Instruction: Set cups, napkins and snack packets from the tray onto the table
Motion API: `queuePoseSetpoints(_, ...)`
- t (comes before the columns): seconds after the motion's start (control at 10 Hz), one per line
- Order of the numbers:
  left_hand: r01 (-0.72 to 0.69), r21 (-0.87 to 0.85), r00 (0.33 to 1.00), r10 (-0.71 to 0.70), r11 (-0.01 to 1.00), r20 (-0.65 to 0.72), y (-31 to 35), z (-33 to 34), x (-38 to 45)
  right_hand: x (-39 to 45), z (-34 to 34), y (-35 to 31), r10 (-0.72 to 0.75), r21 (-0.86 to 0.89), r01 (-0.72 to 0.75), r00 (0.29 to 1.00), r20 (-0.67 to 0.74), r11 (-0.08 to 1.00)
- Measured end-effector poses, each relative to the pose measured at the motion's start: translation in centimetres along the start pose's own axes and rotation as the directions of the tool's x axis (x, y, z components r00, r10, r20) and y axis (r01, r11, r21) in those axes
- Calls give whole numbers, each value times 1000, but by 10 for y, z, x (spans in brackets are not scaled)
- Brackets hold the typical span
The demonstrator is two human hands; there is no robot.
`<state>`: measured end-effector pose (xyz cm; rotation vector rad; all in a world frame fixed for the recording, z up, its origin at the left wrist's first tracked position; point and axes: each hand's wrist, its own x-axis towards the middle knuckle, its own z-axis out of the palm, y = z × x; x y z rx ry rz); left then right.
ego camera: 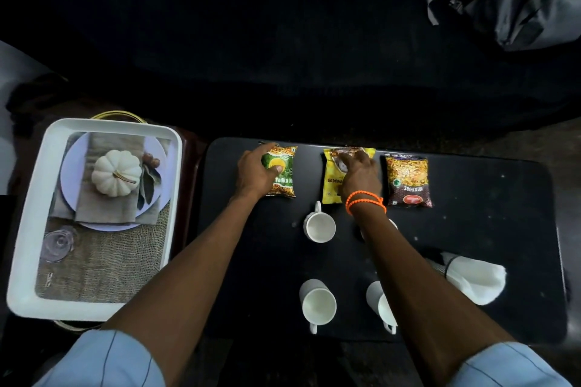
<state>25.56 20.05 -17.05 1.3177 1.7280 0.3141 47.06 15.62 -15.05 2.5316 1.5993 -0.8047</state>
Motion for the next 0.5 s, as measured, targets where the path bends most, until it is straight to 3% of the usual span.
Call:
queuePoseSetpoints(0.3, -20, -27, 1000, 20, 999, -5, -8, 0, 2, 2, -10, 7, -29, -71, 31, 999, 25, 997)
queuePoseSetpoints(0.5, -116, -26, 986, 112, 993, -124, 11, -12, -5, -7, -18, 0, -125, -121, 107, 981, -149, 987)
